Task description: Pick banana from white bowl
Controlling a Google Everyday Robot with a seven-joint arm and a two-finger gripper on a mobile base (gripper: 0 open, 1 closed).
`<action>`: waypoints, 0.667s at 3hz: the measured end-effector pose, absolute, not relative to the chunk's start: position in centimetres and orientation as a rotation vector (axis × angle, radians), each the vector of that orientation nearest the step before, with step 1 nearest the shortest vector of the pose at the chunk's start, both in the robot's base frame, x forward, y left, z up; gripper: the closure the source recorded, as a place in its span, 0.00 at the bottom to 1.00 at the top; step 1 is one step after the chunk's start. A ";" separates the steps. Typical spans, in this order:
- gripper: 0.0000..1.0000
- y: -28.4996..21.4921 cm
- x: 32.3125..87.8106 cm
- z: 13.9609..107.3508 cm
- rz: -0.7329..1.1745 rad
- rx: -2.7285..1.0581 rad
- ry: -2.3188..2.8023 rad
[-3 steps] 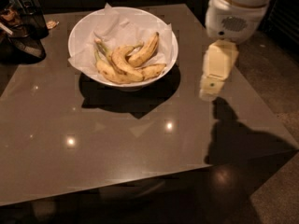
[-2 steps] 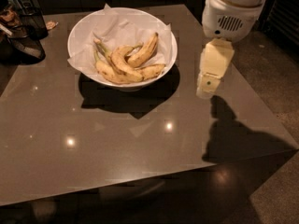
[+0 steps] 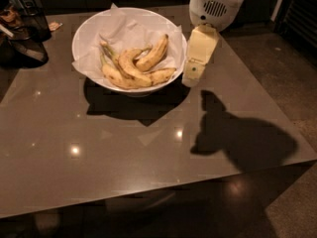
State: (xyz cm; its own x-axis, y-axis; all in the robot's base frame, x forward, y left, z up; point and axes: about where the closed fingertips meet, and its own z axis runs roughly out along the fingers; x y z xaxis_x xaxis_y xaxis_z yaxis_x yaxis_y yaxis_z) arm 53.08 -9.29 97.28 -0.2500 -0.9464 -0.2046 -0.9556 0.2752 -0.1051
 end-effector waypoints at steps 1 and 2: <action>0.00 -5.4 56.9 97.3 0.080 -1.756 2.307; 0.00 -4.4 57.8 97.8 0.076 -1.739 2.264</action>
Offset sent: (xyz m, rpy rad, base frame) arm 0.0318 0.0318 0.0005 0.0154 -0.0012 0.0004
